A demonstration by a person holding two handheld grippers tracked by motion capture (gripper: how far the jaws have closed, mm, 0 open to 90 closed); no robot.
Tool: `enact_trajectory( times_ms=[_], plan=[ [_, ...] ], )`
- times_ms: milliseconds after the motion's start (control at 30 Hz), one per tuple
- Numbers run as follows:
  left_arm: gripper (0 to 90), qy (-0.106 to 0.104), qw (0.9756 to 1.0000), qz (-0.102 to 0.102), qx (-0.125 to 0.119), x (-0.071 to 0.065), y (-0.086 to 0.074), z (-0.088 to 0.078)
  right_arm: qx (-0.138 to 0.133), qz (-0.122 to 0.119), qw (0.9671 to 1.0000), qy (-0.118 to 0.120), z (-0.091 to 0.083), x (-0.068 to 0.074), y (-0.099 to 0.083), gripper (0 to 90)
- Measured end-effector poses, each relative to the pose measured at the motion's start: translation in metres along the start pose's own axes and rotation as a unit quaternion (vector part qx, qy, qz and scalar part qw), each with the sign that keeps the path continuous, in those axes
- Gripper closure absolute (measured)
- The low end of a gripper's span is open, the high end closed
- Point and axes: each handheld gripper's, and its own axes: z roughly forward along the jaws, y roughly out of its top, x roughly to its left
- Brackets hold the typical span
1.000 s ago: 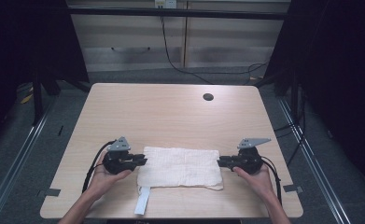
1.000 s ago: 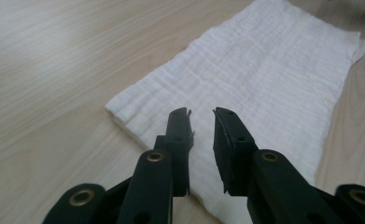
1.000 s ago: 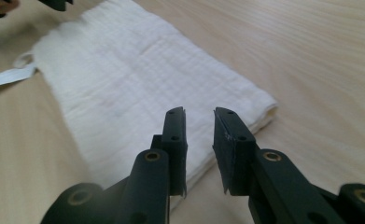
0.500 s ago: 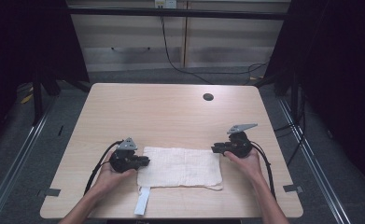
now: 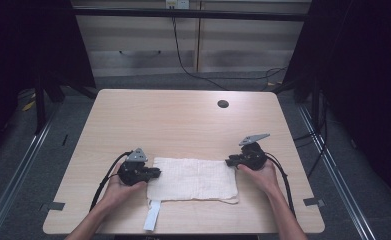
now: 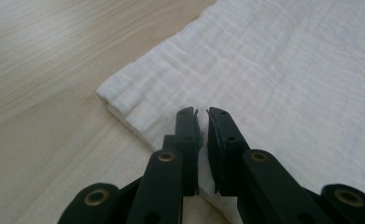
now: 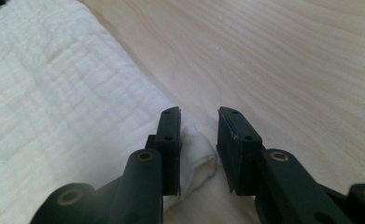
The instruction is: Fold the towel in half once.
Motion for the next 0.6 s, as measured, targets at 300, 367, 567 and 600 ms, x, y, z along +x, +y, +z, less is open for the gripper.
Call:
enact_trajectory(
  times_ms=[300, 367, 567, 600],
  plan=[
    [81.8, -0.009, 0.9999, 0.000, 0.006, -0.001, -0.002, -0.004, -0.002, 0.000, 0.9999, 0.015, -0.002, 0.001, -0.004, 78.9],
    [79.6, -0.013, 0.9999, 0.002, 0.009, -0.002, -0.004, -0.007, -0.001, 0.000, 0.9999, 0.015, -0.002, 0.001, -0.005, 82.2],
    [70.0, -0.020, 0.9997, -0.011, -0.004, 0.004, 0.001, -0.013, 0.000, 0.001, 0.9998, 0.021, 0.000, 0.002, -0.003, 87.1],
    [67.2, -0.018, 0.9997, -0.014, -0.009, 0.008, 0.003, -0.014, -0.002, 0.002, 0.9997, 0.024, 0.000, 0.002, -0.003, 87.2]
  ],
)
